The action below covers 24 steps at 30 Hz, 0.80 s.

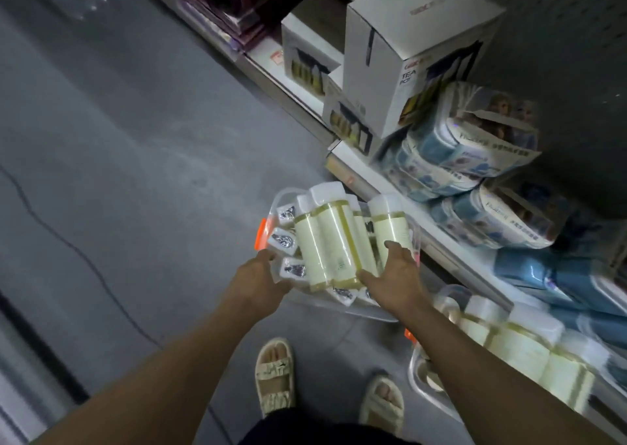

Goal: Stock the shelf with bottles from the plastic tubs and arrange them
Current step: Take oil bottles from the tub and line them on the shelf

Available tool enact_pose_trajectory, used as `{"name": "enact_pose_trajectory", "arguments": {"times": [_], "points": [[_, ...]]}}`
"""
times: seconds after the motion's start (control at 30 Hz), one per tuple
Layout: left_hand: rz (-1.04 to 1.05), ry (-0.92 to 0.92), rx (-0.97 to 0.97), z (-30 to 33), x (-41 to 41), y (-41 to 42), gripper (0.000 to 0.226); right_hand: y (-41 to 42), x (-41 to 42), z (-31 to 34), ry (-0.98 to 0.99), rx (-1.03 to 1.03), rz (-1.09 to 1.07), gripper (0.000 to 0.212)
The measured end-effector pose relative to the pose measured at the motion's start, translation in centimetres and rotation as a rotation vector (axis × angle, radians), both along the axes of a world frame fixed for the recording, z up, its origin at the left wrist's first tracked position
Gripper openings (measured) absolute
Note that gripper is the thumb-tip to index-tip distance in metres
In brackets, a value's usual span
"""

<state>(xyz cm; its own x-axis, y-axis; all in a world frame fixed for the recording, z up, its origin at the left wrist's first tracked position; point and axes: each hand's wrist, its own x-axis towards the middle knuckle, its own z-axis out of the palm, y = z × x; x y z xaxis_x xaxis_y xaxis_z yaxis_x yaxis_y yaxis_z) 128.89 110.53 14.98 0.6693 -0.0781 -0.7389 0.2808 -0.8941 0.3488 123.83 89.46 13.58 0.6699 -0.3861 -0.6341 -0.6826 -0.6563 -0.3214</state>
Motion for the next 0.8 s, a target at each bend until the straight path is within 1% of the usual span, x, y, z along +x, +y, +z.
{"name": "enact_pose_trajectory", "arguments": {"times": [0.2, 0.3, 0.4, 0.53, 0.6, 0.7, 0.8], "points": [[0.004, 0.021, -0.037, -4.2, 1.4, 0.3, 0.057, 1.6, 2.9, -5.1, 0.016, 0.002, 0.017, 0.090], [0.019, 0.018, -0.044, -6.3, 1.7, 0.0, 0.059, 1.9, 4.0, -7.3, 0.023, -0.020, 0.017, 0.102], [0.046, 0.020, -0.059, -8.0, 1.7, -0.5, 0.060, 2.1, 4.9, -9.1, 0.037, -0.060, -0.008, 0.108], [0.086, 0.030, -0.091, -9.3, 1.3, -1.3, 0.060, 2.3, 5.4, -10.5, 0.066, -0.123, 0.005, 0.108], [0.088, 0.034, -0.094, -9.6, 1.2, -1.6, 0.059, 2.3, 5.6, -10.7, 0.052, -0.136, 0.001, 0.102], [0.072, 0.025, -0.102, -9.7, 1.1, -1.9, 0.058, 1.7, 5.9, -10.7, 0.041, -0.100, -0.026, 0.092], [0.066, 0.017, -0.108, -9.2, 1.2, -2.3, 0.057, 0.8, 5.9, -10.0, 0.018, -0.021, -0.075, 0.087]]}}
